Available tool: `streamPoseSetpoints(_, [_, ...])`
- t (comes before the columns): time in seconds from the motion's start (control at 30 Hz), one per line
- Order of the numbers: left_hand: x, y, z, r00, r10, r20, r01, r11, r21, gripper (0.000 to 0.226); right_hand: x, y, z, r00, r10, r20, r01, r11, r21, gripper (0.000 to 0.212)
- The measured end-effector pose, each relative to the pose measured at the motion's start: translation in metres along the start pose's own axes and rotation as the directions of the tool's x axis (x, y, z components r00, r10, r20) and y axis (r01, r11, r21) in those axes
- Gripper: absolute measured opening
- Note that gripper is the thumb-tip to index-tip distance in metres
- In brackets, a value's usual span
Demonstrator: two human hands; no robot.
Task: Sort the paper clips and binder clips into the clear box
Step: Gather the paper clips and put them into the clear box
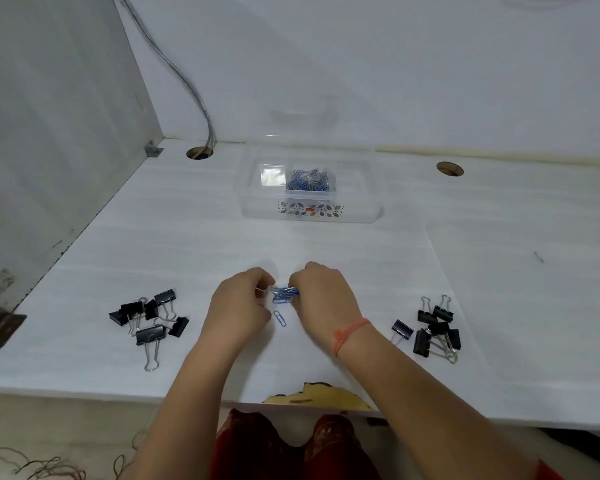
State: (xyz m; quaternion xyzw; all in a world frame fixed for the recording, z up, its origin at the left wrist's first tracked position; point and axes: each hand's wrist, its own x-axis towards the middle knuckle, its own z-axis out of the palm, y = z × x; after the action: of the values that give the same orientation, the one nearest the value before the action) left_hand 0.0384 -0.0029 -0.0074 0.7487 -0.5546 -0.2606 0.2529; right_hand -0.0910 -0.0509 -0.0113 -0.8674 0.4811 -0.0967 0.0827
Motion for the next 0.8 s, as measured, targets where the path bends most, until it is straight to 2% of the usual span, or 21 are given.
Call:
streamPoseSetpoints(0.13, [-0.001, 0.004, -0.005, 0.99, -0.007, 0.143, -0.012, 0.991, 0.132, 0.066, 0.004, 0.004, -0.007, 0.999, 0.036, 0.009, -0.036, 0.999, -0.005, 0.01])
streamPoseSetpoints(0.2, [0.001, 0.01, -0.003, 0.989, 0.006, 0.145, -0.035, 0.98, 0.198, 0.06, 0.007, 0.011, -0.014, 0.994, 0.102, 0.03, -0.104, 0.989, 0.103, 0.013])
streamPoseSetpoints(0.3, [0.004, 0.017, 0.001, 0.99, 0.041, 0.135, -0.069, 0.976, 0.209, 0.05, 0.006, 0.023, -0.026, 0.976, 0.196, 0.097, -0.216, 0.937, 0.276, 0.019])
streamPoseSetpoints(0.43, [0.014, 0.02, 0.005, 0.987, 0.052, 0.153, -0.082, 0.977, 0.199, 0.067, 0.002, 0.046, -0.037, 0.951, 0.26, 0.169, -0.309, 0.836, 0.453, 0.005])
streamPoseSetpoints(0.5, [0.017, 0.02, 0.007, 0.989, 0.043, 0.144, -0.072, 0.976, 0.206, 0.077, 0.0, 0.052, -0.041, 0.94, 0.28, 0.193, -0.34, 0.789, 0.512, 0.009])
streamPoseSetpoints(0.63, [0.021, 0.021, 0.007, 0.991, 0.008, 0.136, -0.038, 0.974, 0.224, 0.085, -0.003, 0.055, -0.043, 0.924, 0.279, 0.262, -0.378, 0.772, 0.511, 0.01])
streamPoseSetpoints(0.8, [0.023, 0.033, 0.013, 0.98, 0.059, 0.192, -0.106, 0.965, 0.241, 0.073, -0.006, 0.064, -0.044, 0.898, 0.337, 0.284, -0.437, 0.758, 0.483, 0.009])
